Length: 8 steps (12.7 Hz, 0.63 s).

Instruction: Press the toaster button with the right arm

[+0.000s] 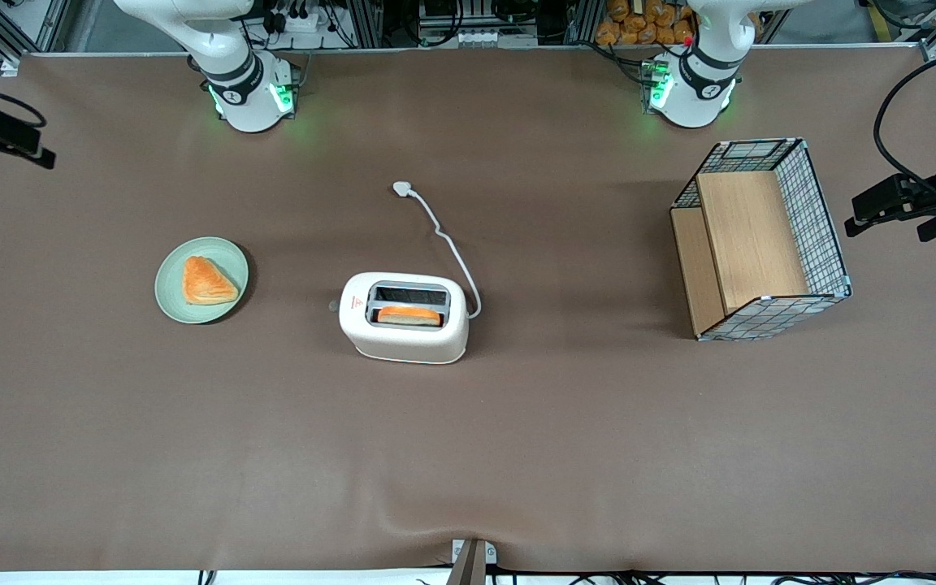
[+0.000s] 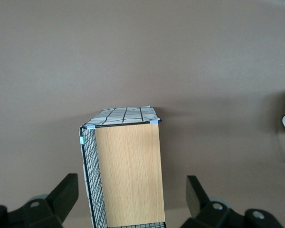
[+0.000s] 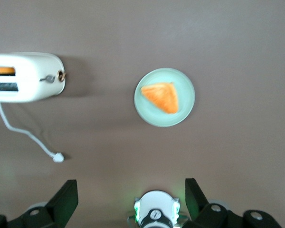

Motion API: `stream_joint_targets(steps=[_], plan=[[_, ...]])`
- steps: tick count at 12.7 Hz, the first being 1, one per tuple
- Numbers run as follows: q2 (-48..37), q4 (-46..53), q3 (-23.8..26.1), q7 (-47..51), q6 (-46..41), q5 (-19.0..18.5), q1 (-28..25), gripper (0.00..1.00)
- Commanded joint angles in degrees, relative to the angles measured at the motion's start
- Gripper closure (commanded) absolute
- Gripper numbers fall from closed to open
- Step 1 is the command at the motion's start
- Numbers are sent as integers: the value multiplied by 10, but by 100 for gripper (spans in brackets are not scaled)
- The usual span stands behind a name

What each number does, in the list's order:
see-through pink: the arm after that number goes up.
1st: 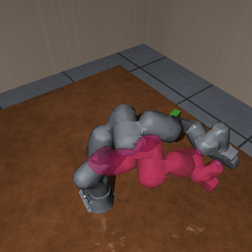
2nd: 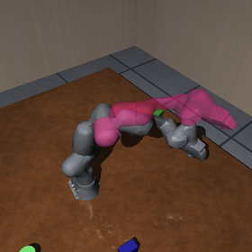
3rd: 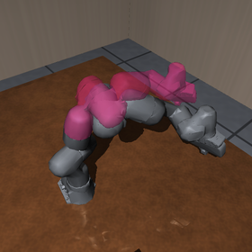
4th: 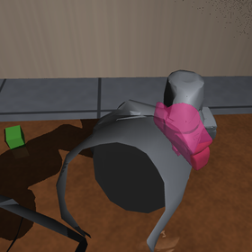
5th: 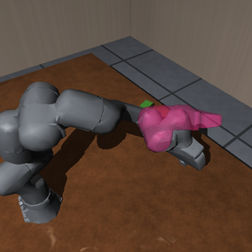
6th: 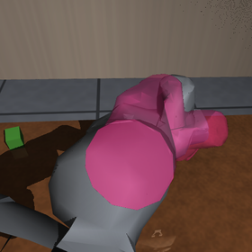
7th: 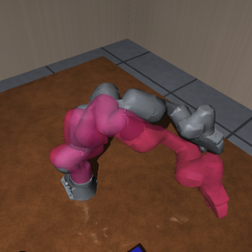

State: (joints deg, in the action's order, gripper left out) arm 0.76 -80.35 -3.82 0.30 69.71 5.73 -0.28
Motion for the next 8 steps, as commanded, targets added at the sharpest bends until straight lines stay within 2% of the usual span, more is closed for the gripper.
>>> stream_joint_targets(steps=[1,8], plan=[[2,-26,4,1,-4,29,-6,0],[69,-111,9,10,52,183,-7,0]])
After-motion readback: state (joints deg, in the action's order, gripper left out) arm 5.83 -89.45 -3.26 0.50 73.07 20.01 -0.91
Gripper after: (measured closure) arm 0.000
